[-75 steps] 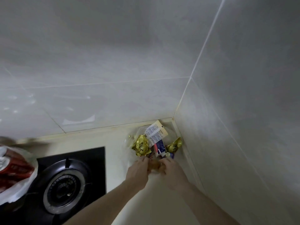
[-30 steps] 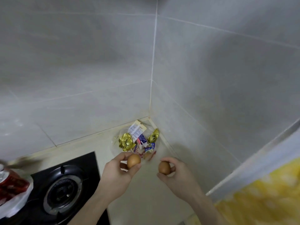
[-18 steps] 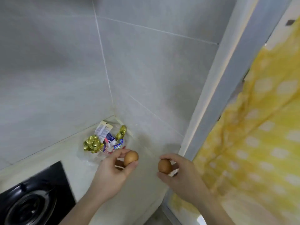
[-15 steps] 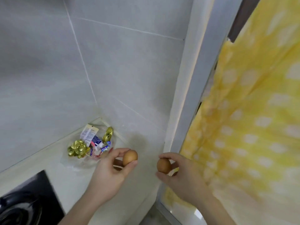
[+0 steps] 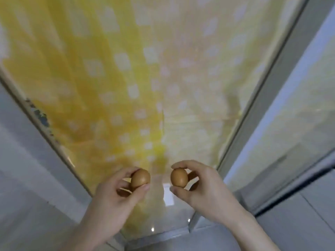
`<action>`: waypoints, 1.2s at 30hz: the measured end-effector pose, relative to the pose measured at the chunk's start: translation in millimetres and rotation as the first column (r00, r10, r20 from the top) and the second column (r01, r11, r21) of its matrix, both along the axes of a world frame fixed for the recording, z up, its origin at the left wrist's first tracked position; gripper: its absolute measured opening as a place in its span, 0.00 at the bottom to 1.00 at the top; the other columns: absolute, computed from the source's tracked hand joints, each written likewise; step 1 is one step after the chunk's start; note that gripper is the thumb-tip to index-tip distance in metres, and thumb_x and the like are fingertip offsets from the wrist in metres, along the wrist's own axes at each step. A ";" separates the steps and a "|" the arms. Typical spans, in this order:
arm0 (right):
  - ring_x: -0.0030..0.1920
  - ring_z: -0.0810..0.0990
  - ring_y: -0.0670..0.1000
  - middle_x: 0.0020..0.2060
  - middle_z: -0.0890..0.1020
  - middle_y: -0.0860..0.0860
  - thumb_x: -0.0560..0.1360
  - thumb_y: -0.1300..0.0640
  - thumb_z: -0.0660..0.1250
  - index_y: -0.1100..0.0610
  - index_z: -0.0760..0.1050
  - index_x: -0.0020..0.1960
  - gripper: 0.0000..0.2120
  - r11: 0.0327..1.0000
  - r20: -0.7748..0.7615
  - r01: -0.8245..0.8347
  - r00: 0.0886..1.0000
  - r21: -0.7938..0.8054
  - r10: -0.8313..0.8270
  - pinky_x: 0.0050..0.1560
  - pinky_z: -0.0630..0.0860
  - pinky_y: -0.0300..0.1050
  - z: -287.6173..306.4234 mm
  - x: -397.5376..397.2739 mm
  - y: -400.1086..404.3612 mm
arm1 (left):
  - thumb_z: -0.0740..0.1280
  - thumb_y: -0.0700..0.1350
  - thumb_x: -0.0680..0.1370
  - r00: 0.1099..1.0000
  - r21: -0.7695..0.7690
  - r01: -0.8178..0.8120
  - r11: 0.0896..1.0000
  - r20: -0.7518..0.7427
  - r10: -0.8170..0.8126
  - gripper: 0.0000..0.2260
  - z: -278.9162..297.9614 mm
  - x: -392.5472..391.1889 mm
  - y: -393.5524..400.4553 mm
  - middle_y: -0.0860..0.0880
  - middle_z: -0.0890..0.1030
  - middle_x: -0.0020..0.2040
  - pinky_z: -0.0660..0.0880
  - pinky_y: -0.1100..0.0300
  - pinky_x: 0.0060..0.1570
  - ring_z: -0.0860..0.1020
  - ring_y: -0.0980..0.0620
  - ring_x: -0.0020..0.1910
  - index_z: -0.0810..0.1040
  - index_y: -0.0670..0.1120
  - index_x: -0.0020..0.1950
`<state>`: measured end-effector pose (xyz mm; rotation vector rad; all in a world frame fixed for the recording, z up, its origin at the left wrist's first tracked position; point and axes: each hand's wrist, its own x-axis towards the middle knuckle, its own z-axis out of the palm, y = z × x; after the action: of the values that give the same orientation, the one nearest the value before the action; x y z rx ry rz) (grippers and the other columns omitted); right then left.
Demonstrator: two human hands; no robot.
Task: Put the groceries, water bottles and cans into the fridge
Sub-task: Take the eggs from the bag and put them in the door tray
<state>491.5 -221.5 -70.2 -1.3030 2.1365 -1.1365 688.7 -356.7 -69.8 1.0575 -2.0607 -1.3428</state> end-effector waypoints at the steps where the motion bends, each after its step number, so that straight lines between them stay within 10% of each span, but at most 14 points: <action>1: 0.50 0.80 0.40 0.53 0.80 0.32 0.69 0.48 0.79 0.38 0.79 0.56 0.18 0.998 -0.005 0.056 0.998 0.003 -0.056 0.44 0.75 0.31 4.3 -3.3 12.9 | 0.78 0.52 0.71 0.998 0.002 0.063 0.998 -0.023 -0.063 0.13 1.6 -12.9 0.5 0.55 0.86 0.42 0.75 0.67 0.39 0.83 0.56 0.36 0.81 0.63 0.53; 15: 0.51 0.80 0.40 0.51 0.80 0.32 0.69 0.48 0.79 0.40 0.80 0.57 0.18 0.750 -0.105 0.659 0.743 -0.054 -0.661 0.45 0.78 0.34 42.1 -6.3 210.8 | 0.78 0.47 0.71 0.707 -0.077 0.685 0.725 -0.170 -0.686 0.14 22.8 -165.0 98.2 0.52 0.86 0.46 0.78 0.64 0.40 0.83 0.48 0.38 0.82 0.60 0.54; 36: 0.51 0.81 0.41 0.54 0.81 0.35 0.69 0.47 0.79 0.37 0.79 0.57 0.19 0.473 -0.212 0.865 0.437 -0.168 -0.874 0.42 0.78 0.33 84.3 -98.6 415.5 | 0.77 0.45 0.72 0.395 -0.172 0.871 0.460 -0.310 -0.865 0.13 64.6 -352.2 297.7 0.51 0.86 0.45 0.79 0.62 0.43 0.83 0.47 0.41 0.83 0.53 0.56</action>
<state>392.9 194.0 14.1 -0.2139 3.1573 -1.3748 336.5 -59.0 -5.2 -0.4631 -2.3463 -1.8148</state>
